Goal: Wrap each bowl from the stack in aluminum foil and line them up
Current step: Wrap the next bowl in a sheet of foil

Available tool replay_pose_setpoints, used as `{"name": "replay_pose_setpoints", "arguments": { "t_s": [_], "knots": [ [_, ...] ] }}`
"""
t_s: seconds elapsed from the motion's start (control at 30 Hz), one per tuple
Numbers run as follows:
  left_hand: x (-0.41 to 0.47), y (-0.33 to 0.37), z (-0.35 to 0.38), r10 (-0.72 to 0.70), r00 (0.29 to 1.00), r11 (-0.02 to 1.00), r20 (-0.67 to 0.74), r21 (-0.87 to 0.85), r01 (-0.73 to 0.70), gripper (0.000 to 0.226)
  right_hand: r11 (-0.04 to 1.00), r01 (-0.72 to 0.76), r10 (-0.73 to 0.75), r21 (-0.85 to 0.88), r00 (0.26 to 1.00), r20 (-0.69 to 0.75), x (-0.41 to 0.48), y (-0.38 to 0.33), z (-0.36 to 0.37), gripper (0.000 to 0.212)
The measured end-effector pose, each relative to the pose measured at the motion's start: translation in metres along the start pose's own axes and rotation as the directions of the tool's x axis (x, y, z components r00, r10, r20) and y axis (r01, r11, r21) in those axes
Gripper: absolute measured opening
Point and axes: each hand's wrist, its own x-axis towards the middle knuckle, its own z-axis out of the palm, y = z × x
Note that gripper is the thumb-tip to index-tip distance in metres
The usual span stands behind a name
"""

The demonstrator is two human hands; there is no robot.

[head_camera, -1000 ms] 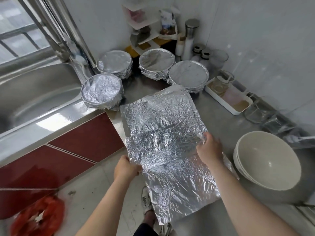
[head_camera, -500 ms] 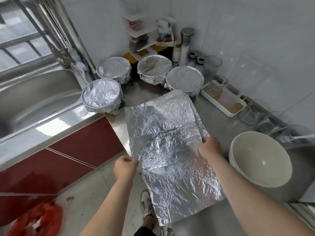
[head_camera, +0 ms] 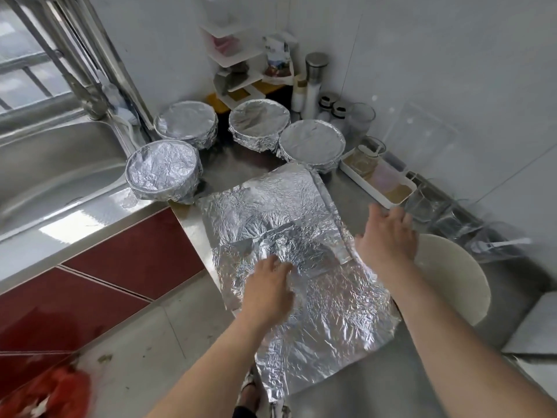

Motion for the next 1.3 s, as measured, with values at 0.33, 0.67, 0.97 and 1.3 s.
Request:
{"name": "replay_pose_setpoints", "arguments": {
  "t_s": [0.33, 0.67, 0.97, 1.3],
  "knots": [
    [0.016, 0.0, 0.02, 0.101, 0.991, 0.948, 0.084, 0.292, -0.122, 0.042, 0.994, -0.106, 0.097, 0.027, 0.969, 0.226, -0.008, 0.04, 0.034, 0.024],
    [0.031, 0.006, 0.001, -0.08, 0.997, 0.993, 0.021, 0.088, 0.078, 0.016, 0.996, 0.075, -0.074, -0.042, 0.997, 0.038, -0.015, 0.023, -0.003, 0.033],
    [0.029, 0.005, 0.003, -0.081, 0.997, 0.995, 0.015, 0.06, 0.08, 0.024, 0.982, 0.145, -0.148, -0.122, 0.989, -0.016, -0.006, 0.026, 0.028, 0.013],
    [0.032, 0.012, -0.005, -0.112, 0.994, 0.994, 0.003, 0.002, 0.112, 0.026, 0.986, 0.166, -0.168, -0.024, 0.982, -0.084, 0.004, 0.032, 0.028, 0.066]
  ]
}}
